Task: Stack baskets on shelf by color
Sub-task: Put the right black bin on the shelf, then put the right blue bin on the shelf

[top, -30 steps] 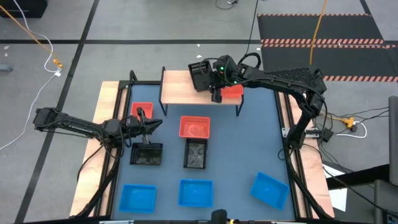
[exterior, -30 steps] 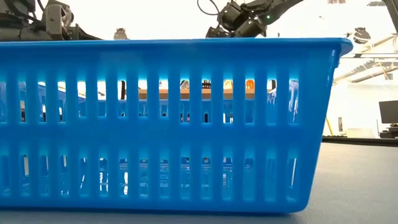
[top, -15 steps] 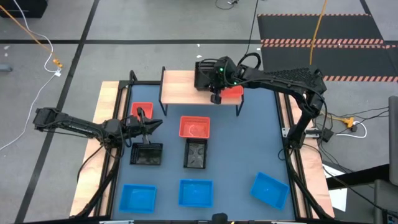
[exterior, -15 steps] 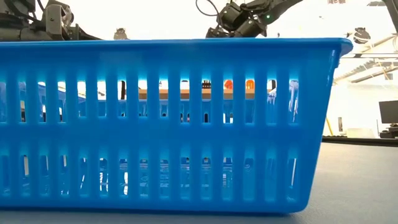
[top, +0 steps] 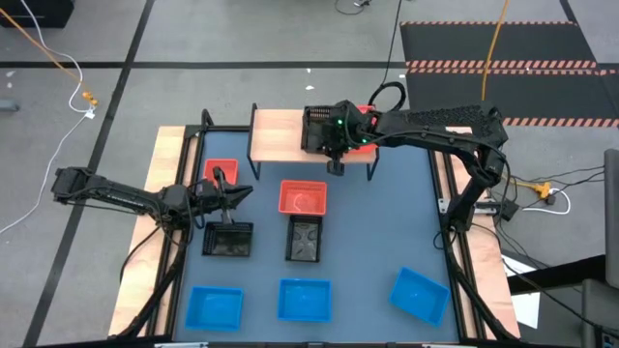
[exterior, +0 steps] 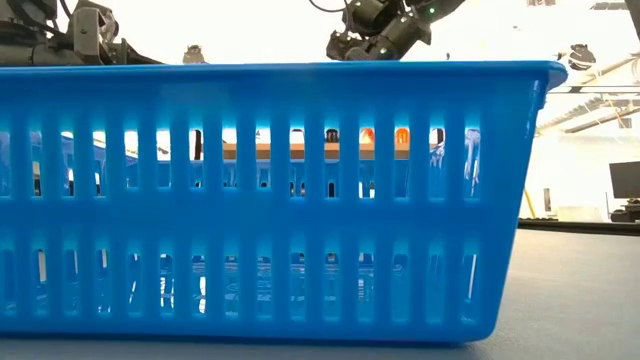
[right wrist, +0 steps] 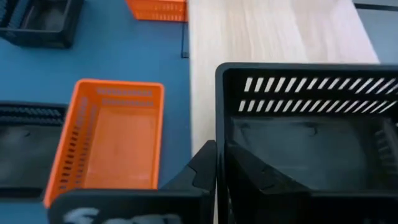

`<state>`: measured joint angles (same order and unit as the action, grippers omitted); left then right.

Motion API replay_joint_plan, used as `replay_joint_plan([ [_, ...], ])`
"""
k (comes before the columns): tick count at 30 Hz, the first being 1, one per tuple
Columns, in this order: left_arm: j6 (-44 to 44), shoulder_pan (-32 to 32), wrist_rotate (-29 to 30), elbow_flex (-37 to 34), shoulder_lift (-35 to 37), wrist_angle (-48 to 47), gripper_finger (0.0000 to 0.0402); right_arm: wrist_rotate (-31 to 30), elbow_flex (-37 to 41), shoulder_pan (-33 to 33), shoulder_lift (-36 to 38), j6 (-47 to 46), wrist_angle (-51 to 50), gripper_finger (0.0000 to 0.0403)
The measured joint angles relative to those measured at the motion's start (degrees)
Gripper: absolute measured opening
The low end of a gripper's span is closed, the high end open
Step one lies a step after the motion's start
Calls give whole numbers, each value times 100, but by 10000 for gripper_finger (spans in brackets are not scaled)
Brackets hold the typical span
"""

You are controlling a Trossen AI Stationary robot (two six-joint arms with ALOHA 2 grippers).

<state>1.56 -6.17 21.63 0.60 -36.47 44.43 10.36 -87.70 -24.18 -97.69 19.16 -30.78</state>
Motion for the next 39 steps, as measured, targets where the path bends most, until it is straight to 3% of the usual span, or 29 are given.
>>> replay_joint_plan([
  [24, -49, -2, -3, 0, -2, -16, 31, 19, 4, -87, 241, 153, 87, 26],
  [28, -44, -2, -3, 0, -2, -16, 31, 19, 133, -95, 243, 163, 219, 54],
  [39, -35, -2, -3, 0, 0, -16, 31, -8, 385, -98, 411, 263, 666, 177],
])
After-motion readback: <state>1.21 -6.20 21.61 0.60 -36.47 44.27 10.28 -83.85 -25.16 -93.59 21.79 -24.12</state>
